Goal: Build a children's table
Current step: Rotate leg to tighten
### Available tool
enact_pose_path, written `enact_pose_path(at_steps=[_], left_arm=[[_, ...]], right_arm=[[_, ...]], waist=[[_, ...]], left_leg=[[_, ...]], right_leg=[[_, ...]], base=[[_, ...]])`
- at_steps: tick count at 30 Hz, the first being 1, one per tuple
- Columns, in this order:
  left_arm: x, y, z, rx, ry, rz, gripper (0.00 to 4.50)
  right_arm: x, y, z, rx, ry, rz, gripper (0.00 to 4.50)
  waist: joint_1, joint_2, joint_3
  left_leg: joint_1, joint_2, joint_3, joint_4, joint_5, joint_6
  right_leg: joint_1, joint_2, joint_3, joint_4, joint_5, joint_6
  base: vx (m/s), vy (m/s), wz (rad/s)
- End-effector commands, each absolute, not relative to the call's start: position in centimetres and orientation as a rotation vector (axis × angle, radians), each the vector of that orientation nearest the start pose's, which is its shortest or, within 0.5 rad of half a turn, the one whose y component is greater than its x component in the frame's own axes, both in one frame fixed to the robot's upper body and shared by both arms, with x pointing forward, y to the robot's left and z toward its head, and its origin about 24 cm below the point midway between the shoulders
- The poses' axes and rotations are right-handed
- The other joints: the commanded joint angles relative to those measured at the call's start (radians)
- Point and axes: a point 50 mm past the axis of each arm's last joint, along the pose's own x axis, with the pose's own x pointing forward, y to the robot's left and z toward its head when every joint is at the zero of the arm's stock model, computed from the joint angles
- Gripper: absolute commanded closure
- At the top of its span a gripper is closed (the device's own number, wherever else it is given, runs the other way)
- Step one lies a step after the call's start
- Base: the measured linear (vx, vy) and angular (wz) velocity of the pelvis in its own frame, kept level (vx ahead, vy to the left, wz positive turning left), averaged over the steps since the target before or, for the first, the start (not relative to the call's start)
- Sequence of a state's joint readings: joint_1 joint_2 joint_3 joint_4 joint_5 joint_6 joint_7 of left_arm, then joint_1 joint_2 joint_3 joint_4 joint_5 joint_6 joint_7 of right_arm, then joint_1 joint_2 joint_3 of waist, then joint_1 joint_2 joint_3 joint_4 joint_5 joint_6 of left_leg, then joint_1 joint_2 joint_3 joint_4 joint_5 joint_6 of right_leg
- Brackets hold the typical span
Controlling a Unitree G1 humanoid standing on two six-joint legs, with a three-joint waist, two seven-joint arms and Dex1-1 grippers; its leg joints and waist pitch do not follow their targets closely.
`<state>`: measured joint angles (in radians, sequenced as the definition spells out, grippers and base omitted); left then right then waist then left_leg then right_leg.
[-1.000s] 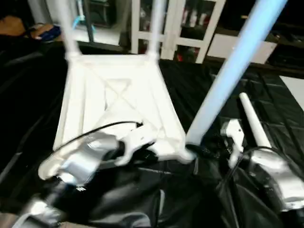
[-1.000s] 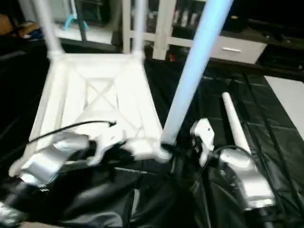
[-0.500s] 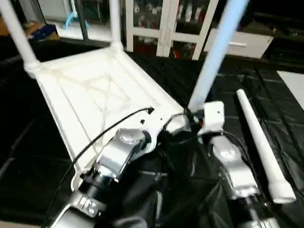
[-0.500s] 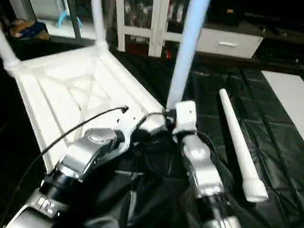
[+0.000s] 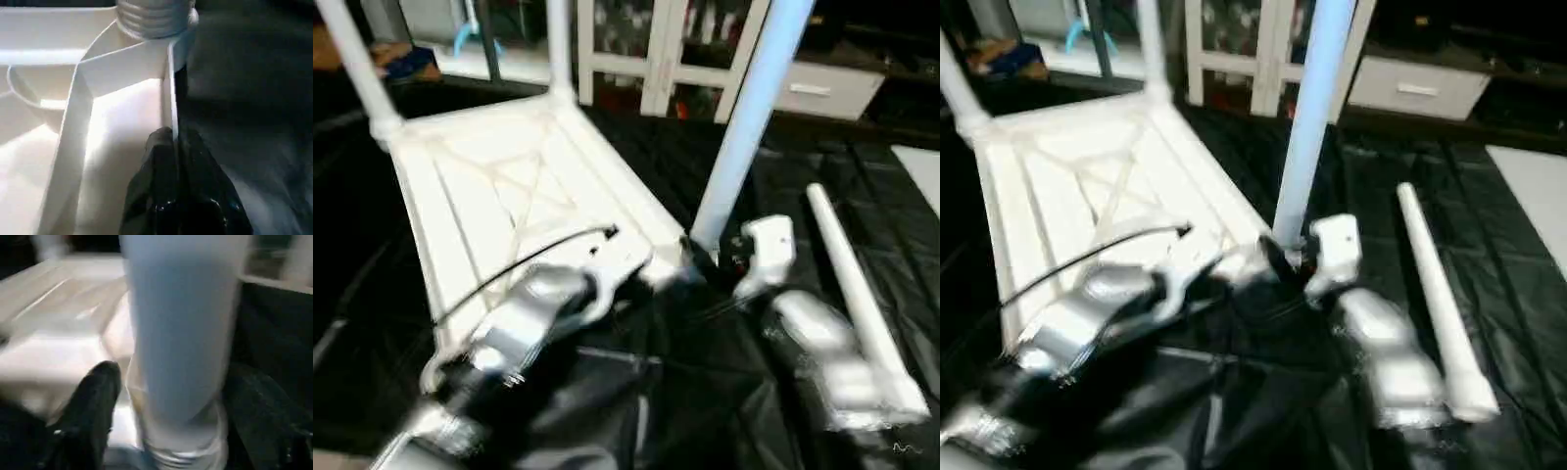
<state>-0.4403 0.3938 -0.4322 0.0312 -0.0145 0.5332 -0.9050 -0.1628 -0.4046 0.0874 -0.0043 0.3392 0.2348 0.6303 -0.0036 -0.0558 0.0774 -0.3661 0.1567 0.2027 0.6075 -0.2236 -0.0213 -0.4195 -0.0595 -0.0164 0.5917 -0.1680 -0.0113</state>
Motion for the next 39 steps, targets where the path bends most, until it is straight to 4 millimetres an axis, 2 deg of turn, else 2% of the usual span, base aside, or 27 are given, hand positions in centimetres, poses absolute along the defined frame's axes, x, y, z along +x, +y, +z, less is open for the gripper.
enact_pose_path(at_steps=[1, 2, 3, 4, 5, 7, 9, 10, 13, 18, 19, 24, 26, 31, 32, 33, 34, 37, 39], left_arm=[[25.4, 8.2, 5.7, 0.434, 0.492, -1.478, 4.50], [25.0, 8.7, 5.5, 0.452, 0.513, -1.507, 4.50], [24.9, 8.9, 5.4, 0.475, 0.518, -1.513, 4.50], [24.9, 9.2, 5.3, 0.492, 0.520, -1.521, 4.50], [24.9, 9.4, 5.3, 0.495, 0.521, -1.525, 4.50], [24.9, 9.8, 5.3, 0.499, 0.518, -1.530, 4.50], [25.0, 10.0, 5.3, 0.496, 0.517, -1.530, 4.50], [25.1, 10.0, 5.4, 0.501, 0.516, -1.524, 4.50], [25.3, 10.3, 5.7, 0.510, 0.503, -1.539, 4.50], [25.2, 10.3, 5.8, 0.514, 0.495, -1.562, 4.50], [25.2, 10.3, 5.8, 0.513, 0.496, -1.569, 4.50], [25.2, 10.2, 5.9, 0.515, 0.490, -1.582, 4.50], [25.2, 10.1, 5.9, 0.515, 0.490, -1.588, 4.50], [25.1, 10.4, 5.8, 0.527, 0.507, -1.605, 4.50], [25.1, 10.5, 5.7, 0.531, 0.510, -1.607, 4.50], [25.1, 10.5, 5.7, 0.533, 0.512, -1.608, 4.50], [25.1, 10.6, 5.7, 0.538, 0.515, -1.610, 4.50], [25.2, 10.6, 5.7, 0.547, 0.524, -1.587, 4.50], [26.0, 10.4, 5.5, 0.541, 0.534, -1.489, 4.50]], right_arm=[[25.8, -17.0, 7.3, -0.065, 0.153, 0.930, 1.00], [25.3, -17.5, 7.3, -0.079, 0.171, 0.978, 1.00], [25.0, -17.8, 7.3, -0.080, 0.184, 0.995, 1.00], [24.7, -18.3, 7.3, -0.085, 0.204, 1.021, 1.00], [24.4, -18.7, 7.4, -0.094, 0.224, 1.047, 1.00], [24.0, -19.3, 7.4, -0.100, 0.254, 1.089, 1.00], [23.8, -19.6, 7.5, -0.115, 0.268, 1.114, 1.00], [23.7, -19.7, 7.5, -0.117, 0.275, 1.127, 1.00], [23.6, -19.6, 7.7, -0.136, 0.277, 1.183, 1.00], [23.6, -19.5, 7.7, -0.159, 0.282, 1.237, 1.00], [23.6, -19.6, 7.5, -0.181, 0.304, 1.252, 1.00], [23.5, -19.5, 7.2, -0.170, 0.322, 1.267, 1.36], [23.4, -19.2, 7.0, -0.165, 0.321, 1.271, 1.57], [23.3, -19.3, 7.0, -0.163, 0.324, 1.275, 1.92], [23.4, -19.4, 6.9, -0.165, 0.326, 1.274, 2.01], [23.4, -19.4, 6.9, -0.166, 0.327, 1.274, 2.10], [23.4, -19.4, 6.8, -0.164, 0.326, 1.269, 2.19], [23.8, -19.3, 6.5, -0.151, 0.302, 1.180, 2.35], [24.6, -18.9, 6.0, -0.140, 0.277, 1.037, 2.41]], waist=[[0.007, 0.008, -0.049], [0.009, 0.007, -0.048], [0.015, 0.008, -0.046], [0.020, 0.008, -0.045], [0.023, 0.007, -0.045], [0.038, 0.008, -0.042], [0.034, 0.007, -0.040], [0.032, 0.004, -0.038], [0.028, 0.001, -0.041], [0.029, -0.001, -0.045], [0.030, -0.001, -0.049], [0.031, 0.001, -0.053], [0.032, 0.000, -0.051], [0.032, 0.001, -0.049], [0.034, 0.012, -0.053], [0.031, 0.006, -0.053], [0.032, 0.006, -0.053], [0.030, 0.006, -0.055], [0.025, 0.007, -0.051]], left_leg=[[0.025, 0.080, -0.030, -0.076, -0.103, 0.113], [0.027, 0.079, -0.027, -0.077, -0.108, 0.114], [0.034, 0.080, -0.022, -0.077, -0.127, 0.113], [0.034, 0.082, -0.021, -0.078, -0.136, 0.106], [0.031, 0.083, -0.021, -0.079, -0.139, 0.100], [0.042, 0.086, -0.016, -0.081, -0.159, 0.073], [0.033, 0.085, -0.017, -0.086, -0.175, 0.055], [0.029, 0.085, -0.020, -0.088, -0.210, 0.040], [0.031, 0.084, -0.024, -0.089, -0.243, 0.020], [0.027, 0.083, -0.022, -0.084, -0.200, 0.035], [0.026, 0.084, -0.021, -0.082, -0.162, 0.047], [0.025, 0.083, -0.018, -0.077, -0.096, 0.082], [0.024, 0.083, -0.017, -0.077, -0.107, 0.084], [0.028, 0.085, -0.019, -0.081, -0.153, 0.059], [0.029, 0.084, -0.021, -0.081, -0.152, 0.055], [0.028, 0.084, -0.020, -0.081, -0.153, 0.052], [0.028, 0.084, -0.020, -0.080, -0.150, 0.051], [0.026, 0.084, -0.020, -0.080, -0.145, 0.051], [0.025, 0.082, -0.020, -0.083, -0.176, 0.035]], right_leg=[[0.045, -0.075, 0.041, -0.051, -0.083, -0.252], [0.043, -0.073, 0.041, -0.053, -0.086, -0.259], [0.034, -0.072, 0.043, -0.057, -0.103, -0.267], [0.035, -0.074, 0.043, -0.058, -0.127, -0.269], [0.038, -0.075, 0.043, -0.058, -0.141, -0.267], [0.031, -0.073, 0.043, -0.063, -0.191, -0.252], [0.036, -0.075, 0.042, -0.063, -0.220, -0.242], [0.038, -0.079, 0.042, -0.068, -0.280, -0.225], [0.036, -0.083, 0.043, -0.076, -0.362, -0.189], [0.037, -0.084, 0.045, -0.071, -0.317, -0.189], [0.039, -0.083, 0.043, -0.064, -0.261, -0.207], [0.044, -0.081, 0.040, -0.051, -0.145, -0.253], [0.045, -0.083, 0.041, -0.053, -0.160, -0.256], [0.043, -0.082, 0.040, -0.060, -0.239, -0.235], [0.044, -0.083, 0.040, -0.058, -0.235, -0.236], [0.044, -0.082, 0.039, -0.059, -0.224, -0.237], [0.045, -0.082, 0.039, -0.057, -0.214, -0.238], [0.046, -0.083, 0.039, -0.056, -0.201, -0.244], [0.042, -0.083, 0.040, -0.063, -0.253, -0.238]], base=[[0.000, 0.000, 0.00], [0.000, 0.000, 0.00], [0.000, 0.000, 0.00], [0.000, 0.000, 0.00], [0.000, 0.000, 0.00], [0.000, 0.000, 0.00], [0.000, 0.000, 0.00], [0.000, 0.000, 0.00], [0.000, 0.000, 0.00], [0.000, 0.000, 0.00], [0.000, 0.000, 0.00], [0.000, 0.000, 0.00], [0.000, 0.000, 0.00], [0.000, 0.000, 0.00], [0.000, 0.000, 0.00], [0.000, 0.000, 0.00], [0.000, 0.000, 0.00], [0.000, 0.000, 0.00], [0.000, 0.000, 0.00]])
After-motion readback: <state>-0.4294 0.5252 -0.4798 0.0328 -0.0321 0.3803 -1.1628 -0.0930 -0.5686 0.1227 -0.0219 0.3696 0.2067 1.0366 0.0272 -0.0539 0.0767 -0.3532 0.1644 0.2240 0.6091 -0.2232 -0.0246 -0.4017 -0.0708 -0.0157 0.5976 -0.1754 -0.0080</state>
